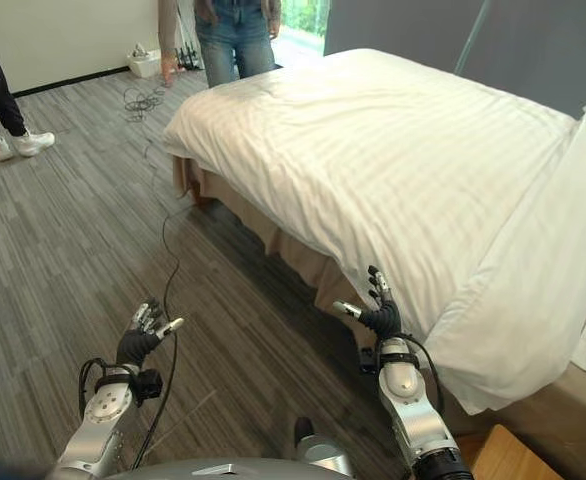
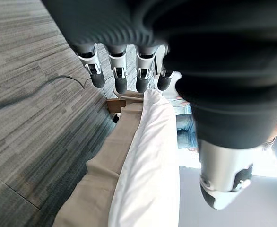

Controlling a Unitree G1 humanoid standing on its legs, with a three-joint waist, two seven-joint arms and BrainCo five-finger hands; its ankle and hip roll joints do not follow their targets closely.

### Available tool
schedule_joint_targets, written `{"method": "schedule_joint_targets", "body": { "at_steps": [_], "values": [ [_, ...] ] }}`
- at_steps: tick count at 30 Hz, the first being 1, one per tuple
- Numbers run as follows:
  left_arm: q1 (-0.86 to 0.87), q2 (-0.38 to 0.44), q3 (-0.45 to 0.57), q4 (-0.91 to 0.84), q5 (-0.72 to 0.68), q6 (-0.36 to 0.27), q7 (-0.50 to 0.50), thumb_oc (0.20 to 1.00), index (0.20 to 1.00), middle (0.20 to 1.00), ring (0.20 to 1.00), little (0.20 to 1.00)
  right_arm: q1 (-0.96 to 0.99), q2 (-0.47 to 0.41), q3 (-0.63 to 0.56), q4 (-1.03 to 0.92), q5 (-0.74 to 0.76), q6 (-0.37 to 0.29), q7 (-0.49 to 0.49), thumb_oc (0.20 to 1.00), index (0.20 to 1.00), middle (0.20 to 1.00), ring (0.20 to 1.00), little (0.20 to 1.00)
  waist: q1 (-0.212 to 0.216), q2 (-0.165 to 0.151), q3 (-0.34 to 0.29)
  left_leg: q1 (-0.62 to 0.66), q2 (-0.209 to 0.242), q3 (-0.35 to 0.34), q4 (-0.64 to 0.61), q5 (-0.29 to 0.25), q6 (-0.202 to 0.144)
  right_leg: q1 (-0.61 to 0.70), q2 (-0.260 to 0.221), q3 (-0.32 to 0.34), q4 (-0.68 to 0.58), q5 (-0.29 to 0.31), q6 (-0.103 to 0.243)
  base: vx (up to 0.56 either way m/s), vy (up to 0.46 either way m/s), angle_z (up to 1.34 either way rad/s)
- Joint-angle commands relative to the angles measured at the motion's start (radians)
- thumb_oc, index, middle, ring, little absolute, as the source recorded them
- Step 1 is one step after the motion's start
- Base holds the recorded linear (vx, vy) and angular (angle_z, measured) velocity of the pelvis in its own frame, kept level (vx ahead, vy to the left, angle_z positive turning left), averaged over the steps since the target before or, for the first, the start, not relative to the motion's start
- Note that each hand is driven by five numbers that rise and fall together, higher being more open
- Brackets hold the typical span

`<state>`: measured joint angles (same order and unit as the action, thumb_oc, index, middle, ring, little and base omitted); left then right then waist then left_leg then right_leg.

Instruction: Making the bed.

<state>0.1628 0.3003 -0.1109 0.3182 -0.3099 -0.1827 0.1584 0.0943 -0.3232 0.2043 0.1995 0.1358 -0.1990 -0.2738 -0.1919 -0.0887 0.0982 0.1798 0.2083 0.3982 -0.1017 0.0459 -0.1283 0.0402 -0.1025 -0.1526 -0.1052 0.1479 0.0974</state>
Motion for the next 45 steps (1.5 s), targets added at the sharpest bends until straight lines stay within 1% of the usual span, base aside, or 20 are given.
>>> {"method": "schedule_joint_targets", "body": {
  "at_steps": [1, 4, 15, 21, 28, 45],
  "values": [
    [-0.049, 0.053, 0.012, -0.06, -0.027, -0.028, -0.007, 1.0, 1.0, 1.0, 1.0, 1.0, -0.08, 0.029, -0.039, -0.078, 0.029, -0.049, 0.004, 1.0, 1.0, 1.0, 1.0, 1.0, -0.008, 0.012, 0.065, 0.032, -0.028, 0.093, 0.049, -0.138, 0.059, 0.035, -0.079, -0.045, 0.05, -0.184, 0.038, 0.0, 0.0, 0.0],
    [-0.039, 0.042, 0.009, -0.062, -0.055, -0.023, -0.019, 1.0, 1.0, 1.0, 1.0, 1.0, -0.068, 0.035, -0.045, -0.077, 0.044, -0.047, 0.01, 1.0, 1.0, 1.0, 1.0, 1.0, -0.007, 0.011, 0.063, 0.032, -0.026, 0.091, 0.051, -0.138, 0.058, 0.037, -0.077, -0.047, 0.051, -0.185, 0.037, 0.0, 0.0, 0.0],
    [-0.033, 0.033, 0.005, -0.061, -0.083, -0.015, -0.031, 1.0, 1.0, 1.0, 1.0, 1.0, -0.052, 0.047, -0.047, -0.054, 0.052, -0.034, 0.014, 1.0, 1.0, 1.0, 1.0, 1.0, -0.007, 0.009, 0.058, 0.035, -0.021, 0.09, 0.054, -0.137, 0.056, 0.036, -0.074, -0.043, 0.056, -0.187, 0.035, 0.0, 0.0, 0.0],
    [-0.036, 0.031, 0.0, -0.052, -0.086, -0.004, -0.031, 1.0, 1.0, 1.0, 1.0, 1.0, -0.046, 0.057, -0.047, -0.018, 0.046, -0.006, 0.006, 1.0, 1.0, 1.0, 1.0, 1.0, -0.008, 0.009, 0.055, 0.039, -0.021, 0.092, 0.052, -0.137, 0.057, 0.037, -0.071, -0.042, 0.056, -0.186, 0.033, 0.0, 0.0, 0.0],
    [-0.04, 0.03, -0.002, -0.045, -0.087, 0.003, -0.034, 1.0, 1.0, 1.0, 1.0, 1.0, -0.035, 0.06, -0.054, -0.005, 0.049, 0.008, 0.012, 1.0, 1.0, 1.0, 1.0, 1.0, -0.011, 0.008, 0.052, 0.043, -0.019, 0.094, 0.051, -0.134, 0.056, 0.036, -0.068, -0.039, 0.057, -0.185, 0.032, 0.0, 0.0, 0.0],
    [-0.036, 0.032, 0.001, -0.04, -0.087, 0.008, -0.039, 1.0, 1.0, 1.0, 1.0, 1.0, -0.029, 0.057, -0.052, -0.009, 0.049, 0.007, 0.019, 1.0, 1.0, 1.0, 1.0, 1.0, -0.01, 0.01, 0.05, 0.045, -0.016, 0.092, 0.052, -0.131, 0.054, 0.04, -0.065, -0.042, 0.057, -0.184, 0.03, 0.0, 0.0, 0.0]
  ]
}}
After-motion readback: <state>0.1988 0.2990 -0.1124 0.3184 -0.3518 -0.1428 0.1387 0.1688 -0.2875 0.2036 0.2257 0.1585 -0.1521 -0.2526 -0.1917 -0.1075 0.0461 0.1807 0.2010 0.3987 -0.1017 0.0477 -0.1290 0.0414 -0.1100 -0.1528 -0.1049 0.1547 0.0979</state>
